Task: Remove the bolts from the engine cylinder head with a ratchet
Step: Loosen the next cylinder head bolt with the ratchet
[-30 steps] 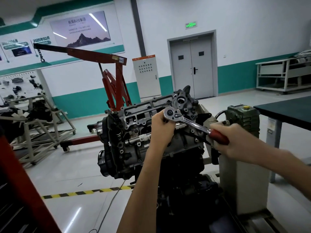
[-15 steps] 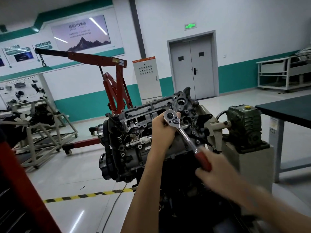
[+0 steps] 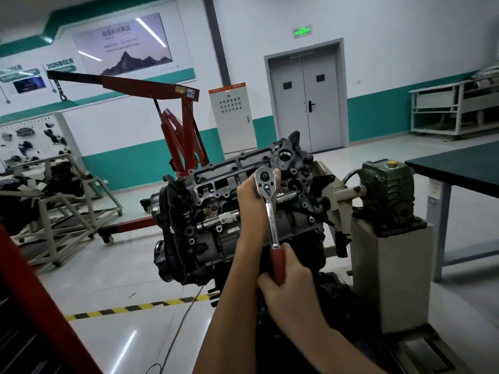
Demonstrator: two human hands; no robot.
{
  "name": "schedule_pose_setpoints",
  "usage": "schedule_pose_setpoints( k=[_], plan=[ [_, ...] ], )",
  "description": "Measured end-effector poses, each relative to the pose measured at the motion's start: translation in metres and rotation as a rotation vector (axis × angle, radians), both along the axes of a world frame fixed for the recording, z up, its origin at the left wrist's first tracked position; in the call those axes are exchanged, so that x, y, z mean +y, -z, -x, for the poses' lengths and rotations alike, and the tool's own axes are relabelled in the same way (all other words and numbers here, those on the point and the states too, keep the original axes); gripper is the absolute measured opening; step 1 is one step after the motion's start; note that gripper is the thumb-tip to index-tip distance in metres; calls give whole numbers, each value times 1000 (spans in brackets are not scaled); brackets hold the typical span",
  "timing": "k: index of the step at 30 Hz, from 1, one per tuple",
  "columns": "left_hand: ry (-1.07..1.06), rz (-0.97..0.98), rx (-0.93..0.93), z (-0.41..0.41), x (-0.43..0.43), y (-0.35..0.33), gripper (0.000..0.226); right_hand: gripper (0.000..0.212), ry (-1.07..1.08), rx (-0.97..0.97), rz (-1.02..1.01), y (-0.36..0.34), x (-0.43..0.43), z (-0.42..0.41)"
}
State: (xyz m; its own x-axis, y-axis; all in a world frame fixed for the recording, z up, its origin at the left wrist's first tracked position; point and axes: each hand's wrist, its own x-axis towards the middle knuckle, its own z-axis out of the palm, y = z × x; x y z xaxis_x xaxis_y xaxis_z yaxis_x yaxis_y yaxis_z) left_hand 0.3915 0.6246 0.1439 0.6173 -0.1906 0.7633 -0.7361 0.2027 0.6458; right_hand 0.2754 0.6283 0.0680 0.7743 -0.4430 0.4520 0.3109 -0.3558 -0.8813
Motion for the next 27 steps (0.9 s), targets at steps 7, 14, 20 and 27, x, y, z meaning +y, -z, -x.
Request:
schedule_pose_setpoints(
  k=[7,14,20,27],
  plan=[
    [60,-148,-11,-7,6,-9,52,36,-14,171,528,-35,-93,30],
    [43,-55,30,-4,14,2,52,24,94,191,856,-61,-129,24],
    [16,-13,14,2,9,1,51,31,47,14,137,2,-17,6],
    [78,-44,25,-6,14,2,46,30,-48,153,478,-24,-76,23]
  ],
)
